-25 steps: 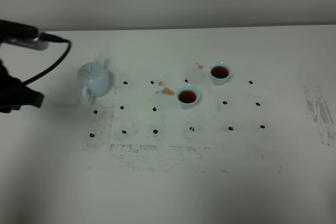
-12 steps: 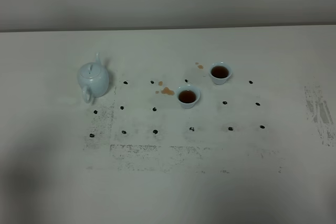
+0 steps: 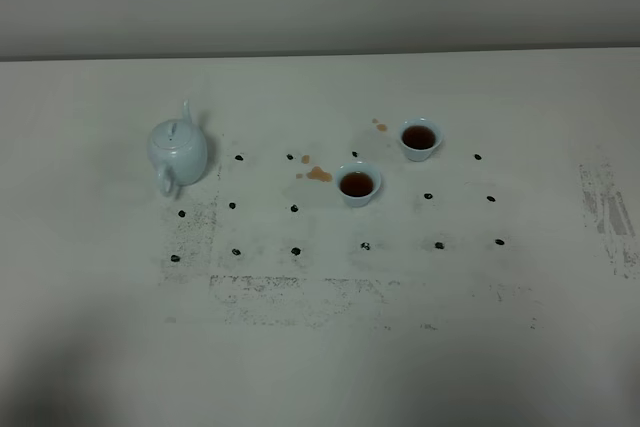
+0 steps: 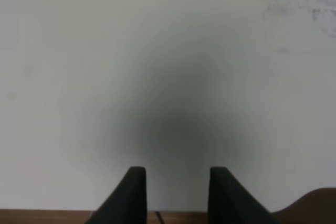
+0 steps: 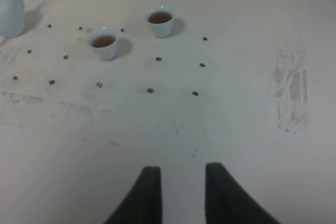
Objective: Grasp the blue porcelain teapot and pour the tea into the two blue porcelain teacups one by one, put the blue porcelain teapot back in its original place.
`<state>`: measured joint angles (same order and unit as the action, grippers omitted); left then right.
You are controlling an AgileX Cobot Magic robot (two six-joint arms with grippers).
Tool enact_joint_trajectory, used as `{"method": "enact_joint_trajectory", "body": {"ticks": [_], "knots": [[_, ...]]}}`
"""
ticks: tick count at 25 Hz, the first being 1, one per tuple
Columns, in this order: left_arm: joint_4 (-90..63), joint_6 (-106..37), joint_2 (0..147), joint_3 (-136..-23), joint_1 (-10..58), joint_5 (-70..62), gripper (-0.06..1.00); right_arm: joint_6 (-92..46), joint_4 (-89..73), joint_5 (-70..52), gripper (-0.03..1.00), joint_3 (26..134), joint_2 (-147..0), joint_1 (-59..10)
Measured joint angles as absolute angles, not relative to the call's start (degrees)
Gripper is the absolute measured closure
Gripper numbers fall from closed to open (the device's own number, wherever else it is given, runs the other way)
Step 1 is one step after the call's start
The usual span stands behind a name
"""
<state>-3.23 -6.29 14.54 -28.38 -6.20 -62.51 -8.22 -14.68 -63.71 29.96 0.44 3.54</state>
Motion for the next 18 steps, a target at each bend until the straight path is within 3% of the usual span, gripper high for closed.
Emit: {"method": "enact_joint_trajectory", "body": {"ticks": [18], "knots": [[-7.36, -6.29, 0.42, -26.11, -6.2, -61.02, 0.63, -8.22, -14.68, -63.71, 0.73, 29.96, 0.44, 3.54]]}}
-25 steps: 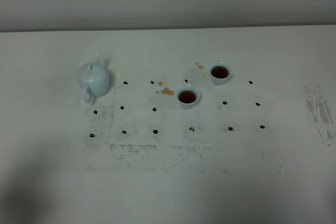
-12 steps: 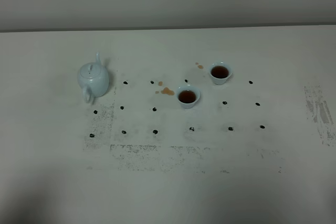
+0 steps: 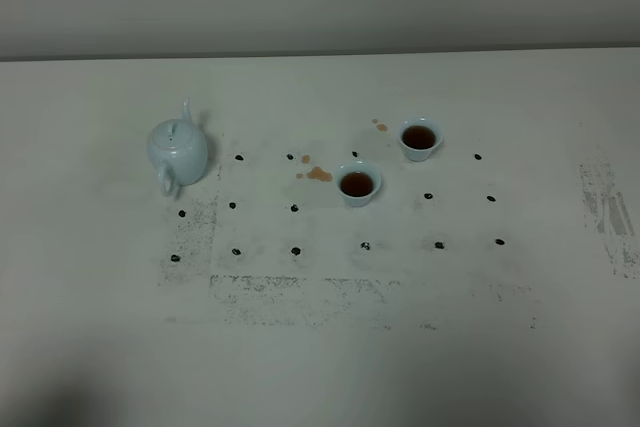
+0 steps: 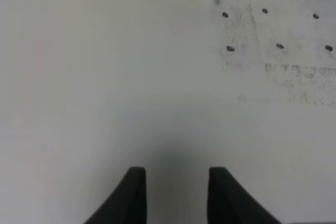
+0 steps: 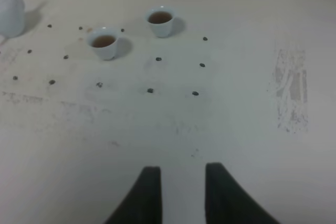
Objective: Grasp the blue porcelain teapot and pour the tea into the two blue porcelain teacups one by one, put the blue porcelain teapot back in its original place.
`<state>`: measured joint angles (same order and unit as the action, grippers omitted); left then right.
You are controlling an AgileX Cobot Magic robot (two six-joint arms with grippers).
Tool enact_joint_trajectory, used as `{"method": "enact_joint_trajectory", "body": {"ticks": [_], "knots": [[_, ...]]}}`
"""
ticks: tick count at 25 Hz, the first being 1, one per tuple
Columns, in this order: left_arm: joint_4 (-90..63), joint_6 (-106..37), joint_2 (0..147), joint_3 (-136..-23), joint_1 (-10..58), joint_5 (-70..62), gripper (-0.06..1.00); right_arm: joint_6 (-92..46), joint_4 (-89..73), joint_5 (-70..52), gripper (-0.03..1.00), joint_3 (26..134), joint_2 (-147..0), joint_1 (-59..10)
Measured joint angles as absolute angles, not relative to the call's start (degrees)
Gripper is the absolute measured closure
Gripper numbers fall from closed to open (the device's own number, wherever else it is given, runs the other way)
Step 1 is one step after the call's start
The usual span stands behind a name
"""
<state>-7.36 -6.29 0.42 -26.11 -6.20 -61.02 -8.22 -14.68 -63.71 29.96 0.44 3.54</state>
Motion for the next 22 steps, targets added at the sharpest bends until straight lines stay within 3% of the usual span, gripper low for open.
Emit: {"method": "enact_joint_trajectory", "body": {"ticks": [22], "knots": [[-7.36, -7.16, -0.21, -26.11, -6.2, -61.02, 0.63, -8.22, -14.7, -63.71, 0.73, 29.96, 0.44, 3.54]]}}
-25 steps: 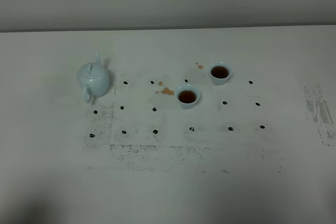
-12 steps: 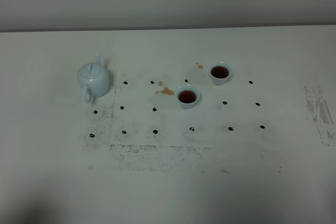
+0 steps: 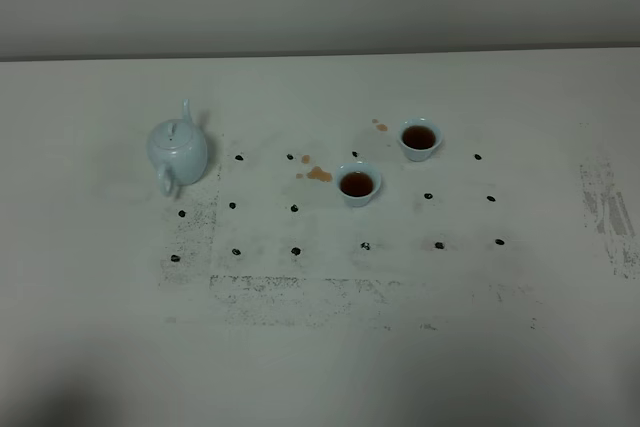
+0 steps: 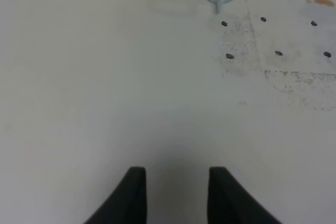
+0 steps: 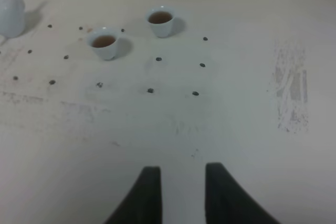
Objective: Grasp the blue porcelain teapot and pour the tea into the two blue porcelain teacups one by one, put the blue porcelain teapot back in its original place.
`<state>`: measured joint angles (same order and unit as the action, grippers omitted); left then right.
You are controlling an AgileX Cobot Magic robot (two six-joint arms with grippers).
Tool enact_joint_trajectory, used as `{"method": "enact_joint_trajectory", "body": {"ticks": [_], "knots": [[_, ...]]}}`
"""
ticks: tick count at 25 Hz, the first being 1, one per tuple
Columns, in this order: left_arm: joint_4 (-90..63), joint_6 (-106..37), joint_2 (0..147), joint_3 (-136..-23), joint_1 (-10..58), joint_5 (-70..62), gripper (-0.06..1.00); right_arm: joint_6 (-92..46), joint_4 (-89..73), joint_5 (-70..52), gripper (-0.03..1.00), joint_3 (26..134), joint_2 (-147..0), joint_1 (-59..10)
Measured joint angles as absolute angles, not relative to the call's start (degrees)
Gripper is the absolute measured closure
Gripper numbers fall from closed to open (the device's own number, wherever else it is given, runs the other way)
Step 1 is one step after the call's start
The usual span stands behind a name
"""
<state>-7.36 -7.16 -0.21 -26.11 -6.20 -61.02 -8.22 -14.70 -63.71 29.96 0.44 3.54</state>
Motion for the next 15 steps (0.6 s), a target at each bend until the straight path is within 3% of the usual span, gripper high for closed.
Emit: {"method": "enact_joint_trajectory", "body": {"ticks": [15], "knots": [[-7.36, -7.27, -0.21, -26.11, -6.2, -61.02, 0.63, -8.22, -14.7, -63.71, 0.73, 29.96, 0.44, 3.54]]}}
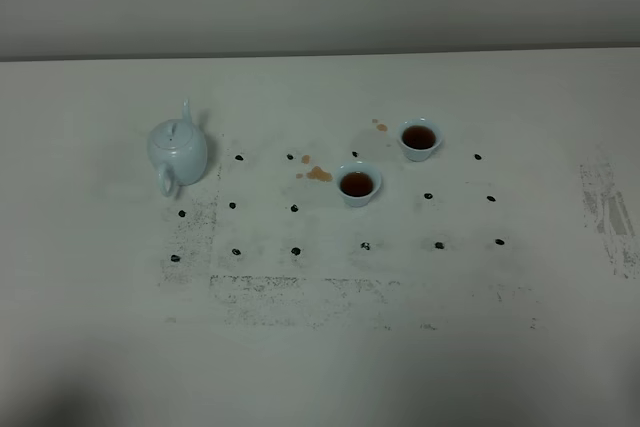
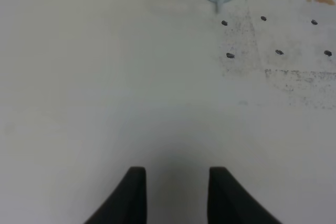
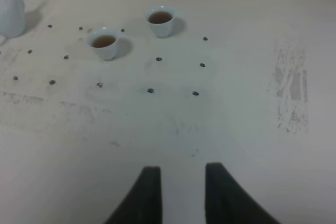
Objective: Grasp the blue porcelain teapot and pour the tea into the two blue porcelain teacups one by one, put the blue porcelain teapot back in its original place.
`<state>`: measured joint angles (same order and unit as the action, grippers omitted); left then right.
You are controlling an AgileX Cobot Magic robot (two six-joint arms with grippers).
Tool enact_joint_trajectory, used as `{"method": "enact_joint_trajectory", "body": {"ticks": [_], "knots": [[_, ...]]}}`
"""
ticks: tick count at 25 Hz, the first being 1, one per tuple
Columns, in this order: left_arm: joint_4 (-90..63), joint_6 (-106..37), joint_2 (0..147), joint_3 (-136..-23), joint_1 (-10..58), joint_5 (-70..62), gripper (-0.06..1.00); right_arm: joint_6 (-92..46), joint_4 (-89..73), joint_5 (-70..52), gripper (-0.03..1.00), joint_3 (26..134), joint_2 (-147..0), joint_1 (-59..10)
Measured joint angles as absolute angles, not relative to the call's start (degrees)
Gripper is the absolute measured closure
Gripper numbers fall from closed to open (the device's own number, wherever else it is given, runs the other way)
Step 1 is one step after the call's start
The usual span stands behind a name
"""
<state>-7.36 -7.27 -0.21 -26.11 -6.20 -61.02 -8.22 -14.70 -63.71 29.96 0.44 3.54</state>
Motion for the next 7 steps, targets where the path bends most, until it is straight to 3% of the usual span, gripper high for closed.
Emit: {"method": "enact_joint_trajectory", "body": {"ticks": [7], "knots": [[-7.36, -7.27, -0.21, -26.11, -6.2, -61.02, 0.63, -8.22, -14.7, -63.71, 0.73, 29.96, 0.44, 3.54]]}}
